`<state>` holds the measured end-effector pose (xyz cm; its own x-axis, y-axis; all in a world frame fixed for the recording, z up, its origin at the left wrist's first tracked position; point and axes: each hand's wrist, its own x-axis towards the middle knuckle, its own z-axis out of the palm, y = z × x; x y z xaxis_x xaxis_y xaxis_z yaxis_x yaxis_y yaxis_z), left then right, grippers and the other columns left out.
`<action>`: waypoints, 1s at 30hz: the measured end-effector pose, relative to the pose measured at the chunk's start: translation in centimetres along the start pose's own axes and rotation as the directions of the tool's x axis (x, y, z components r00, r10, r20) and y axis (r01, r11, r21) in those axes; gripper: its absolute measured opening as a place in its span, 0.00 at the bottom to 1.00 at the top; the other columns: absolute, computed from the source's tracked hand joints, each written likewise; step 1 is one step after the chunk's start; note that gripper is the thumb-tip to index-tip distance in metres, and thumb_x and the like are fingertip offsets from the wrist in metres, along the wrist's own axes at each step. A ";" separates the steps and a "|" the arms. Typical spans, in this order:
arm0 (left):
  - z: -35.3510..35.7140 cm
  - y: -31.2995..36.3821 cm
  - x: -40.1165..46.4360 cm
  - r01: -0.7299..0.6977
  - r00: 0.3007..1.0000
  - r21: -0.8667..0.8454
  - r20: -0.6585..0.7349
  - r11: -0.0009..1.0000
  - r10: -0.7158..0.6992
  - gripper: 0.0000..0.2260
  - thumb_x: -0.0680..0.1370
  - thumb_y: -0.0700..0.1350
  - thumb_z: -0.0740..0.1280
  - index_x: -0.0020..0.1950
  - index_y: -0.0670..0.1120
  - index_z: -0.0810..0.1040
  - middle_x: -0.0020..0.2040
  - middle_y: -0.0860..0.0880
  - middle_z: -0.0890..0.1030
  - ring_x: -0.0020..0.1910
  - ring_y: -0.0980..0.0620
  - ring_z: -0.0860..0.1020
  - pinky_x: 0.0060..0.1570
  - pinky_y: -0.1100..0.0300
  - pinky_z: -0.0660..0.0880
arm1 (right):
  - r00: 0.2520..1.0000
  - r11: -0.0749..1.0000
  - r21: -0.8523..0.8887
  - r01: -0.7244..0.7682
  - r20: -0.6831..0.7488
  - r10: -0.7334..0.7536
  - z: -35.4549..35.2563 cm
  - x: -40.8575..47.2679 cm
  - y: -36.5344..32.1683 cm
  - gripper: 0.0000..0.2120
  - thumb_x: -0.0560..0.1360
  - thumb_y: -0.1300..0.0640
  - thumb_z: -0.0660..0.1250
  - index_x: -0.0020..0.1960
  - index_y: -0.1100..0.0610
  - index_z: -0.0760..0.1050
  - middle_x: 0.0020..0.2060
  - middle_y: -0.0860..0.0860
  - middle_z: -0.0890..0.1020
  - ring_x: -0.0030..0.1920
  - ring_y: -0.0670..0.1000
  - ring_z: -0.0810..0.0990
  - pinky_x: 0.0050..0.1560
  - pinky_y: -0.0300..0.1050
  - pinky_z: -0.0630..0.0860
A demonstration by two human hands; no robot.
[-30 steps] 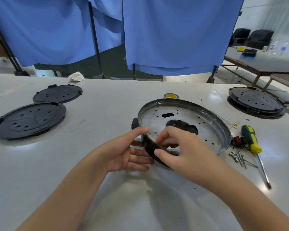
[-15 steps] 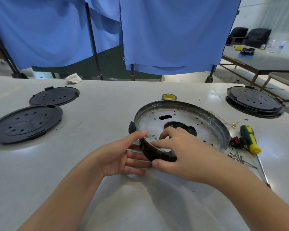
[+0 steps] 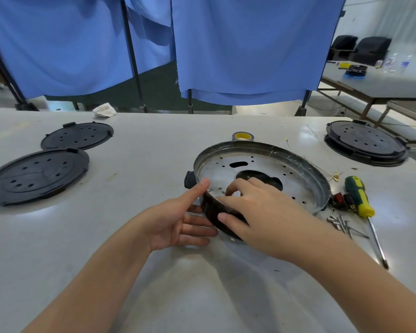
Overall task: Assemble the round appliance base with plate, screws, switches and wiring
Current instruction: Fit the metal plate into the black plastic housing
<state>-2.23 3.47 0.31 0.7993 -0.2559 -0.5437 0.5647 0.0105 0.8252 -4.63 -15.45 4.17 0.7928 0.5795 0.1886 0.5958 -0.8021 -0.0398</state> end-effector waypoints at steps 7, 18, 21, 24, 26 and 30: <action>-0.1 0.1 -0.3 0.016 1.000 -0.017 0.016 1.000 -0.016 0.40 0.58 0.65 0.75 0.60 0.40 0.75 0.49 0.39 0.85 0.47 0.43 0.85 0.38 0.55 0.81 | 1.000 0.999 0.051 -0.003 0.005 0.002 0.5 -0.2 0.1 0.13 0.78 0.43 0.56 0.58 0.43 0.74 0.58 0.43 0.72 0.55 0.47 0.68 0.42 0.39 0.58; 0.1 0.1 -0.6 -0.013 1.000 -0.036 0.020 0.999 0.014 0.30 0.64 0.56 0.74 0.59 0.38 0.78 0.52 0.36 0.84 0.50 0.42 0.84 0.45 0.53 0.83 | 1.000 0.998 0.066 0.013 0.005 -0.013 0.9 -0.8 0.3 0.14 0.77 0.43 0.59 0.61 0.43 0.73 0.59 0.43 0.72 0.56 0.47 0.69 0.46 0.38 0.60; 0.3 0.0 -0.7 -0.041 0.999 -0.051 0.009 0.998 0.042 0.31 0.63 0.53 0.75 0.59 0.37 0.78 0.51 0.36 0.84 0.48 0.42 0.84 0.47 0.53 0.83 | 1.000 0.996 0.083 0.013 0.008 -0.014 1.0 -1.0 0.3 0.16 0.77 0.43 0.59 0.64 0.41 0.71 0.60 0.43 0.70 0.57 0.47 0.67 0.48 0.37 0.59; 0.4 0.0 -0.7 -0.050 0.999 -0.065 0.017 0.997 0.051 0.29 0.65 0.49 0.77 0.61 0.36 0.78 0.50 0.35 0.84 0.46 0.42 0.84 0.49 0.53 0.82 | 1.000 0.997 0.076 0.021 0.005 -0.022 1.0 -1.3 0.2 0.19 0.77 0.42 0.59 0.67 0.40 0.69 0.62 0.44 0.69 0.58 0.47 0.66 0.49 0.37 0.59; 0.5 0.0 -0.7 -0.060 0.998 -0.077 0.015 0.995 0.061 0.29 0.64 0.47 0.76 0.62 0.36 0.78 0.52 0.34 0.83 0.48 0.42 0.83 0.51 0.52 0.82 | 1.000 0.998 0.058 0.030 0.000 -0.030 1.1 -1.5 0.1 0.21 0.76 0.42 0.59 0.69 0.40 0.67 0.63 0.44 0.69 0.59 0.47 0.66 0.48 0.37 0.59; 0.6 0.0 -0.5 -0.110 0.994 -0.078 0.001 0.991 0.110 0.19 0.65 0.44 0.75 0.53 0.38 0.81 0.46 0.36 0.84 0.42 0.43 0.84 0.42 0.56 0.83 | 0.999 0.996 0.077 0.042 -0.037 -0.039 1.0 -1.8 0.2 0.23 0.74 0.44 0.62 0.68 0.44 0.69 0.62 0.45 0.72 0.58 0.49 0.69 0.52 0.41 0.68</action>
<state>-2.78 3.07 0.65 0.8565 -0.2538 -0.4494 0.4878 0.1137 0.8655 -5.82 -16.46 2.85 0.7635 0.6048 0.2264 0.6367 -0.7637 -0.1070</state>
